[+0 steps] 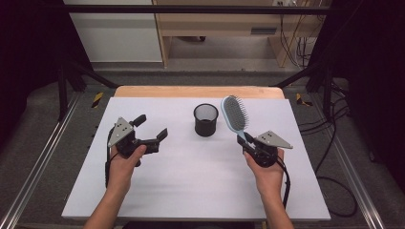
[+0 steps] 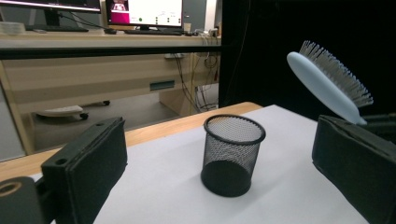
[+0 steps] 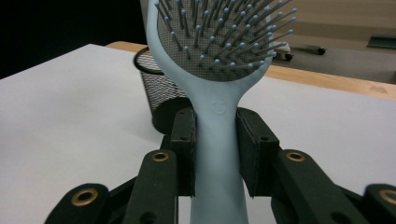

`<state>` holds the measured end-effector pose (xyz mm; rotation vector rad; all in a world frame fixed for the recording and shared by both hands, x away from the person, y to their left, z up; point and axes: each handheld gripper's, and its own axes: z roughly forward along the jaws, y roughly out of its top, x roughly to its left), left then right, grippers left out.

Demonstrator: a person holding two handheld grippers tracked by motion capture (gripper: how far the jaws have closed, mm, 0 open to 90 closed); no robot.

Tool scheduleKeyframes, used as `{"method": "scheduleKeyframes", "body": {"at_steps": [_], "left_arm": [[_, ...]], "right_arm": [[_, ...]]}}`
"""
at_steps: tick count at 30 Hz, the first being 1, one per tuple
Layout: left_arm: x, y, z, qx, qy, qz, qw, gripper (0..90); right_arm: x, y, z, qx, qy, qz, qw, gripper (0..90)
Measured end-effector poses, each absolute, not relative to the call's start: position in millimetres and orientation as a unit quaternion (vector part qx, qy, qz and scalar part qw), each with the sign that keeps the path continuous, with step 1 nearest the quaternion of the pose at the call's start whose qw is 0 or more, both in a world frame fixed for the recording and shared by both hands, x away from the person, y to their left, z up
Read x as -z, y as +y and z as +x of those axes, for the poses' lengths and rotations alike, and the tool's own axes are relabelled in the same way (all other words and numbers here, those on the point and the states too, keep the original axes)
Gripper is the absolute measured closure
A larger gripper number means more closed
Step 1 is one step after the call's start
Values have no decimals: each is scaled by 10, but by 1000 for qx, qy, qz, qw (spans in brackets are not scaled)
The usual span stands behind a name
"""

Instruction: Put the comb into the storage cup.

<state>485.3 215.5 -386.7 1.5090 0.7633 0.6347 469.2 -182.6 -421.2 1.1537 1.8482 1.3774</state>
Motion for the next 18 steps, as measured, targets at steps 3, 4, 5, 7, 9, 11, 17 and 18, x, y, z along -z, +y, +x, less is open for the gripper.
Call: {"method": "scheduleKeyframes", "body": {"at_steps": [3, 4, 5, 7, 9, 11, 17, 18], "left_arm": [[3889, 2112, 4835, -263, 336, 655, 623, 33], [3894, 2104, 4807, -261, 335, 655, 625, 33], [3897, 2095, 4775, -261, 332, 656, 625, 33], [3896, 2082, 4722, -263, 329, 657, 625, 33], [3888, 2079, 4681, -260, 333, 650, 631, 32], [3880, 2063, 4657, -256, 335, 649, 634, 31], [3873, 1993, 4612, -245, 328, 656, 634, 23], [3873, 1981, 4608, -242, 329, 656, 635, 23]], "right_arm": [[4200, -1766, 4652, -517, 691, 422, 279, 695], [4196, -1738, 4634, -519, 690, 420, 278, 695], [4191, -1706, 4615, -521, 690, 418, 278, 695], [4181, -1634, 4590, -526, 692, 411, 275, 695], [4175, -1548, 4577, -527, 697, 401, 275, 695], [4177, -1449, 4570, -530, 700, 393, 273, 695], [4221, -1155, 4531, -529, 720, 364, 263, 695], [4228, -1111, 4524, -528, 723, 358, 263, 695]]}}
